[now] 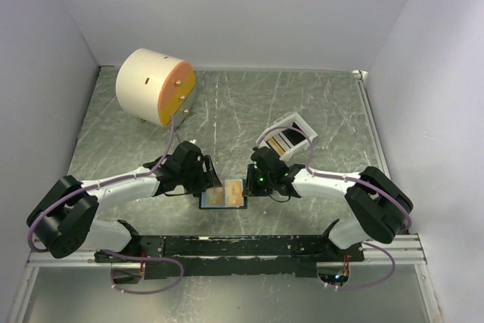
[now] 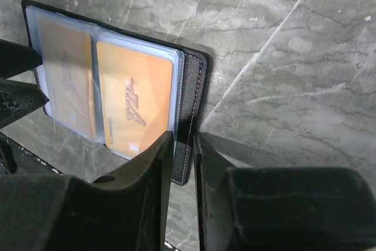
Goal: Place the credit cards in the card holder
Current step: Turn over the card slot in the card holder, then pick up the credit card from the storage box.
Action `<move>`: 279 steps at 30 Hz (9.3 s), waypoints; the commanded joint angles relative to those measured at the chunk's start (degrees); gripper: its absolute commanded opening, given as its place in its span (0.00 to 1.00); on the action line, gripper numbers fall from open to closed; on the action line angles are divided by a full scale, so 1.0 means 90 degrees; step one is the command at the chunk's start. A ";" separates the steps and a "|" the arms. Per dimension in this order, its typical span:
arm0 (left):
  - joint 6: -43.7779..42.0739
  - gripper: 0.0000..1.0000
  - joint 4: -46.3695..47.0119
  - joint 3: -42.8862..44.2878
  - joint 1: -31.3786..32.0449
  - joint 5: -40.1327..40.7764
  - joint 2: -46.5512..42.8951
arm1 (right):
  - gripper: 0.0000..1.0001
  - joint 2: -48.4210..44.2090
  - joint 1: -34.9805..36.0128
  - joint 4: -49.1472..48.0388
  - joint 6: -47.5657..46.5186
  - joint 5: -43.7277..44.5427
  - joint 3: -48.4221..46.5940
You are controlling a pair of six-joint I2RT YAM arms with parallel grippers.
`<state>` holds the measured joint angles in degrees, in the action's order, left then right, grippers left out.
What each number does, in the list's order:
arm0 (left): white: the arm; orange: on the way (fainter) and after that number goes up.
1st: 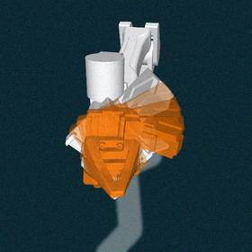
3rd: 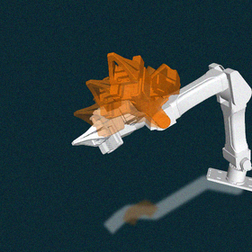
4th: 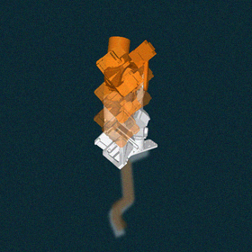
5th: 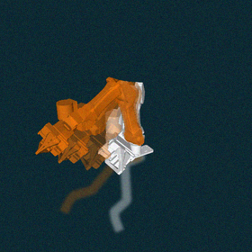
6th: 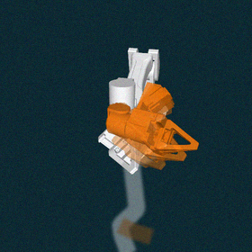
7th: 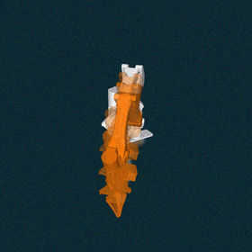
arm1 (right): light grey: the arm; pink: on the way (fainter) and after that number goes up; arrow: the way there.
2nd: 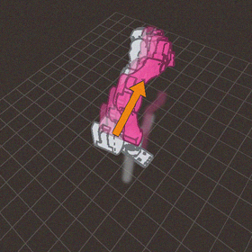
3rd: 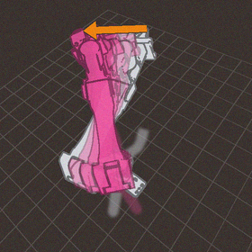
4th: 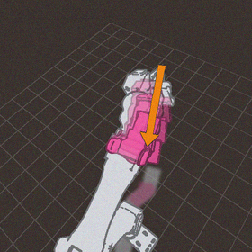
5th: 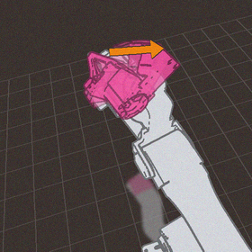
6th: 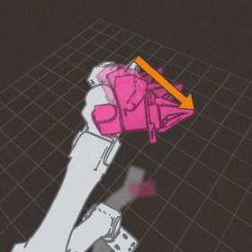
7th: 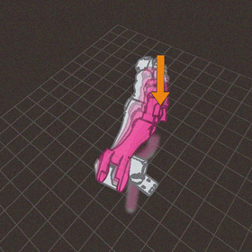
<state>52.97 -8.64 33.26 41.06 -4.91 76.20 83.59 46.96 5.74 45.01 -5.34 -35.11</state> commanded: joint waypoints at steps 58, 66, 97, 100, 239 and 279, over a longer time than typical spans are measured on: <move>0.0366 0.75 -0.0085 0.0327 0.0307 0.0165 -0.0728 | 0.34 -0.1670 0.0114 0.0768 -0.0482 0.0826 0.0020; 0.0251 0.81 -0.0306 -0.0075 0.0241 0.0558 -0.1264 | 0.39 -0.1105 0.0286 0.0326 -0.0161 0.0505 -0.0134; 0.0270 0.90 0.1222 -0.0794 -0.0192 -0.0358 -0.0478 | 0.32 -0.0001 0.0614 0.0515 -0.0087 0.0761 -0.0358; 0.0307 0.90 0.1345 -0.0804 -0.0191 -0.0461 -0.0401 | 0.33 -0.0020 0.0615 0.0506 -0.0071 0.0770 -0.0321; 0.1399 0.91 0.3546 -0.0808 -0.0226 -0.1957 -0.0107 | 0.39 -0.1651 0.0779 0.1276 -0.0206 0.3151 -0.0435; 0.0019 0.83 -0.0681 -0.0545 0.0163 0.0643 -0.1812 | 0.47 0.0396 -0.2005 0.1395 -0.3965 0.2787 -0.2815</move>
<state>55.99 -8.86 29.08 42.26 -2.09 60.88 80.90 32.32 17.98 16.64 19.97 -54.65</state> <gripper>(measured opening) 0.838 0.481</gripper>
